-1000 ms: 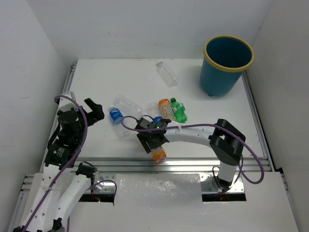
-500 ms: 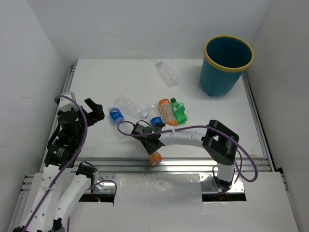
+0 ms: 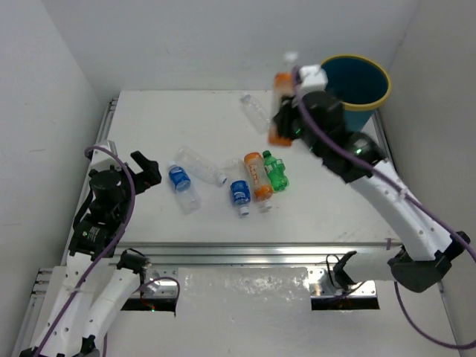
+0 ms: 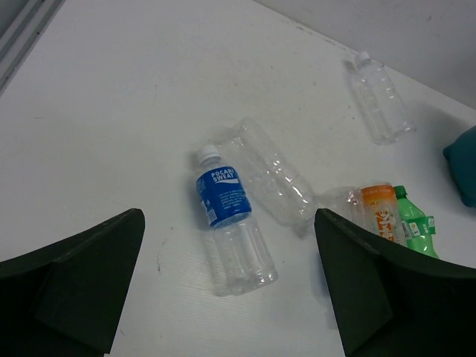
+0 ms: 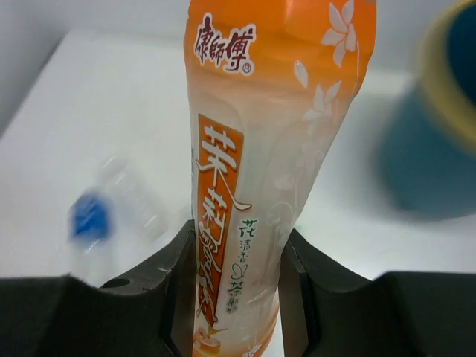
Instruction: Put the plastic bottles in the bin
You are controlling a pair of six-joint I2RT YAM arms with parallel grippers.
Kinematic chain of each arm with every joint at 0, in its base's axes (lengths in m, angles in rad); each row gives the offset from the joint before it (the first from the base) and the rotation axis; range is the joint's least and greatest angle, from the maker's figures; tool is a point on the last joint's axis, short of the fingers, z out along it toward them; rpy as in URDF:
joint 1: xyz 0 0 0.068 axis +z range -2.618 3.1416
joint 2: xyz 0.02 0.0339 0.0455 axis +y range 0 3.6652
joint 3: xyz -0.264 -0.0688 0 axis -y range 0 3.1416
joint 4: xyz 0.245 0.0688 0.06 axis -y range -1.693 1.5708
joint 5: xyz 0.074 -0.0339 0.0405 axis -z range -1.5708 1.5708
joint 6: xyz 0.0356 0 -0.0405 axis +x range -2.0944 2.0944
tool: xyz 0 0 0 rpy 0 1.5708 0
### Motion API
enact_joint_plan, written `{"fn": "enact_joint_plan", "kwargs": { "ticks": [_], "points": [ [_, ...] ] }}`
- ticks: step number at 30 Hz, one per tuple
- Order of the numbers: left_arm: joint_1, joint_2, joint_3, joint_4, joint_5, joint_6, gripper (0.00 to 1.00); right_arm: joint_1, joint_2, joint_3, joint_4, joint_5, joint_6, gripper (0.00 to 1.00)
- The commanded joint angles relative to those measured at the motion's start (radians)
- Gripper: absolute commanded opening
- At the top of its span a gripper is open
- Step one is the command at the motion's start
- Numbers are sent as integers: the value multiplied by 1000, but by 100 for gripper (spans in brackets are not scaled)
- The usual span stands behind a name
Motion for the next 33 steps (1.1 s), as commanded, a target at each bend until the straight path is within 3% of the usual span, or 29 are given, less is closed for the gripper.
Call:
{"fn": "enact_joint_plan", "kwargs": {
  "ticks": [1, 7, 10, 13, 18, 20, 21, 22, 27, 29, 33],
  "points": [
    [8, 9, 3, 40, 14, 5, 96, -172, 75, 135, 46, 19, -225, 13],
    [7, 30, 2, 43, 30, 8, 96, -463, 443, 750, 18, 16, -293, 12],
    [4, 35, -1, 46, 37, 8, 96, -578, 560, 799, 142, 32, -337, 11],
    [-1, 53, -1, 47, 40, 8, 96, -695, 596, 730, 254, -83, -296, 12],
    [-1, 104, 5, 47, 58, 11, 96, -809, 705, 788, 285, -220, -255, 17],
    [-1, 113, 3, 52, 64, 14, 96, -809, 739, 782, 285, -237, -285, 30],
    [-1, 114, 3, 52, 61, 16, 96, -810, 741, 768, 285, -234, -288, 63],
    [-1, 117, 5, 52, 58, 14, 96, -810, 741, 750, 282, -226, -287, 86],
    [-1, 162, 15, 26, 12, -16, 96, -810, 698, 739, 267, -234, -261, 99],
    [-1, 218, 31, -2, -3, -45, 97, -810, 679, 745, 249, -237, -249, 99],
    [-28, 355, 32, 4, 59, -258, 94, -798, 544, 733, 85, -287, -73, 99]
  ]
}}
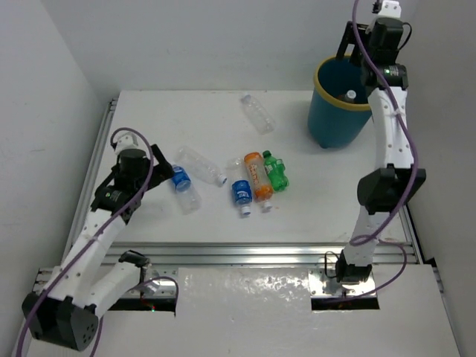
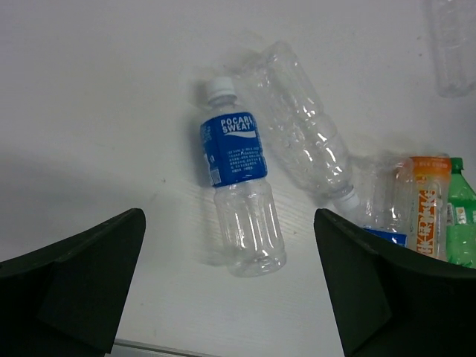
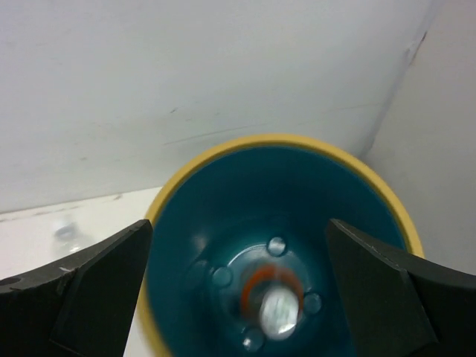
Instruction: Put the plastic bottles in the bin
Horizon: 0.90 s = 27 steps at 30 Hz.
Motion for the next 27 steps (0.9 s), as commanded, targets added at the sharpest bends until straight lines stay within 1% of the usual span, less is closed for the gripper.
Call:
{"fn": "enact_joint_plan", "kwargs": {
  "ticks": [1, 3, 4, 5, 6, 8, 9, 10, 11, 12, 13, 14, 18, 19, 20, 21, 22, 23, 24, 25, 26, 27],
  "points": [
    [-42, 102, 1, 51, 28, -212, 94, 14, -210, -69, -90, -76, 165, 99],
    [-82, 206, -3, 57, -48, -313, 95, 88, -305, -183, -124, -81, 195, 99],
    [-120, 285, 23, 21, -87, -343, 95, 145, -398, -305, -130, -76, 199, 99],
    [-133, 320, 34, 11, -143, -367, 95, 170, -442, -365, -134, -76, 204, 99],
    [-146, 353, 42, 11, -156, -387, 96, 191, -526, -493, -133, -88, 219, 99],
    [-148, 426, 40, 55, -165, -400, 95, 238, -603, -623, -110, -125, 257, 99],
    [-148, 450, 47, 74, -167, -401, 95, 256, -640, -751, -95, -159, 265, 99],
    [-150, 494, 51, 78, -170, -407, 95, 285, -707, -813, -81, -161, 274, 99],
    [-151, 536, 56, 86, -168, -410, 94, 314, -758, -912, -50, -174, 281, 99],
    [-151, 554, 56, 86, -173, -413, 93, 322, -758, -948, -43, -175, 282, 99],
    [-153, 571, 56, 88, -181, -424, 92, 330, -793, -981, -32, -175, 287, 99],
    [-153, 587, 45, 91, -184, -429, 89, 334, -805, -1022, -33, -185, 285, 99],
    [-153, 659, -15, 150, -182, -449, 87, 348, -838, -1071, -39, -231, 272, 99],
    [-153, 671, -28, 166, -176, -450, 84, 351, -851, -1081, -36, -234, 270, 99],
    [-153, 680, -45, 174, -170, -455, 75, 353, -859, -1094, -32, -236, 268, 99],
    [-153, 688, -55, 180, -165, -459, 68, 354, -865, -1101, -29, -239, 268, 99],
    [-153, 680, -80, 181, -162, -467, 48, 356, -875, -1110, -23, -251, 267, 99],
    [-153, 667, -97, 184, -164, -473, 37, 357, -878, -1113, -20, -260, 267, 99],
    [-153, 624, -111, 183, -171, -478, 31, 359, -881, -1116, -18, -273, 268, 99],
    [-153, 595, -127, 175, -178, -485, 28, 362, -882, -1122, -4, -320, 275, 99],
    [-153, 564, -143, 163, -182, -487, 17, 365, -887, -1143, 11, -367, 281, 99],
    [-157, 491, -147, 128, -200, -483, 10, 370, -893, -1163, 42, -432, 287, 99]
  ]
}}
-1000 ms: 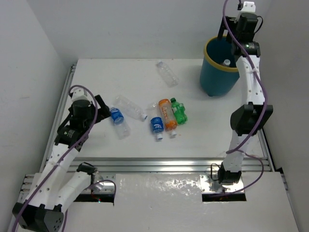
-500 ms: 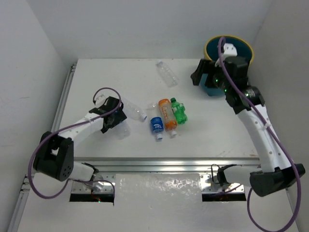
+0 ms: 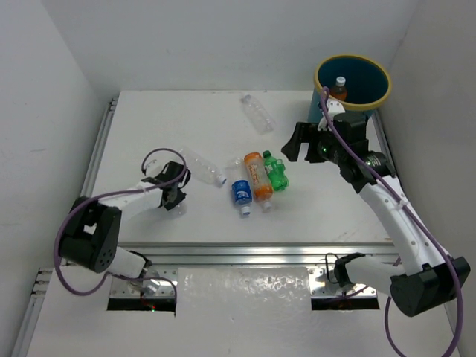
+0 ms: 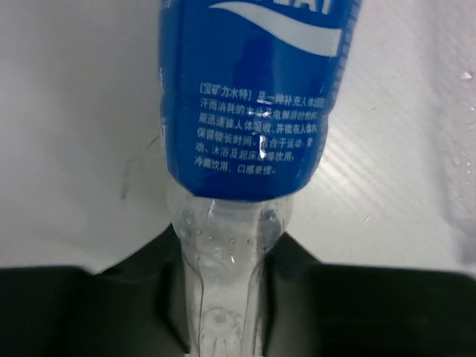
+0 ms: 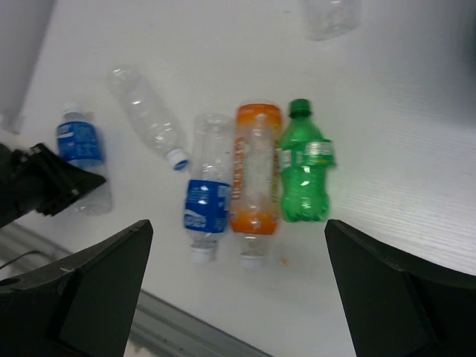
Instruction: Put the plastic bottles in the bin
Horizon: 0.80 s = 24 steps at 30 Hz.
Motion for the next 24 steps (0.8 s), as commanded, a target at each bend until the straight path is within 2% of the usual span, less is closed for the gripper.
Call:
{"fn": "enact_joint_plan", "kwargs": {
  "ticks": [1, 2, 3, 4, 5, 7, 8, 9, 11, 12, 15, 17, 19, 24],
  "points": [
    [-19, -159, -33, -57, -45, 14, 3, 17, -33, -63, 146, -234, 44, 99],
    [-56, -198, -19, -100, -66, 21, 0, 18, -34, -118, 248, -407, 71, 99],
    [-80, -282, -14, -106, -82, 32, 0, 30, -28, -142, 304, -477, 103, 99],
    [-132, -329, -13, -88, -59, 94, 0, 42, -21, -168, 435, -540, 179, 99],
    [-160, -374, -35, 24, -12, 152, 0, 54, -8, -203, 491, -628, 219, 99],
    [-217, -510, -72, 161, 195, 280, 0, 119, 44, -205, 581, -628, 290, 99],
    [-232, -582, -124, 327, 366, 338, 0, 170, 83, -191, 589, -587, 307, 99],
    [-241, -606, -146, 399, 437, 338, 0, 194, 104, -180, 591, -548, 312, 99],
    [-254, -637, -191, 567, 571, 364, 0, 246, 136, -174, 626, -476, 333, 99],
    [-254, -634, -194, 597, 664, 368, 0, 254, 163, -175, 648, -427, 362, 99],
    [-257, -598, -189, 692, 821, 374, 0, 289, 196, -169, 694, -369, 376, 99],
    [-260, -576, -183, 732, 872, 377, 0, 310, 208, -163, 706, -343, 370, 99],
    [-263, -565, -177, 725, 875, 377, 4, 314, 207, -160, 729, -342, 371, 99],
    [-263, -546, -168, 677, 800, 369, 7, 317, 159, -177, 755, -342, 368, 99]
  ]
}}
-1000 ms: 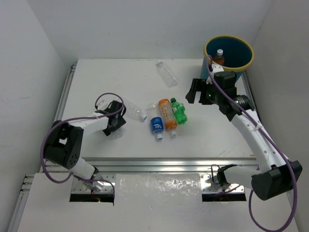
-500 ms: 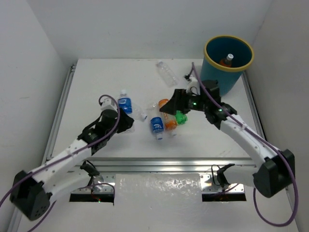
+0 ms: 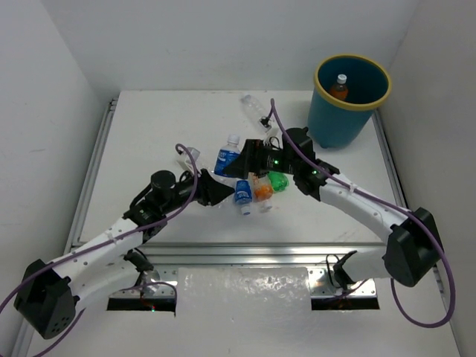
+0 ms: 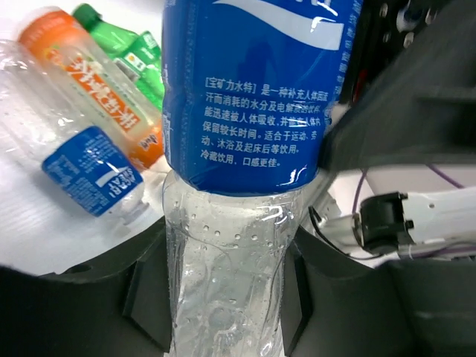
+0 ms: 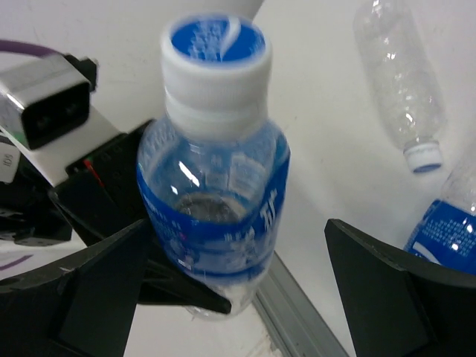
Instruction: Put the plastic bottles in the bin
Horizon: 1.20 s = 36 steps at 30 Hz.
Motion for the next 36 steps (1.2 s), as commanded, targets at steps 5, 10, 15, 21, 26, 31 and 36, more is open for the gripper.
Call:
{"fn": "enact_joint_plan", "kwargs": {
  "ticks": [5, 10, 15, 21, 26, 31, 36],
  "points": [
    [-13, 17, -1, 176, 175, 11, 7, 4, -4, 63, 117, -2, 18, 99],
    [-17, 37, 21, 152, 157, 22, 38, 6, 64, 124, 142, -85, 41, 39],
    [-16, 61, 166, -185, -188, 48, 90, -25, -2, 240, -83, 105, -129, 5],
    [-14, 54, 340, -644, -659, -55, 95, -268, 88, 618, -391, 427, -244, 3],
    [-13, -73, 337, -694, -739, -20, 100, -457, 257, 904, -410, 709, -380, 0],
    [-13, -69, 323, -705, -698, -9, 100, -588, 398, 1040, -257, 829, -506, 2],
    [-13, 26, 295, -715, -774, -118, 100, -608, 518, 1103, -179, 839, -633, 43]
  ]
}}
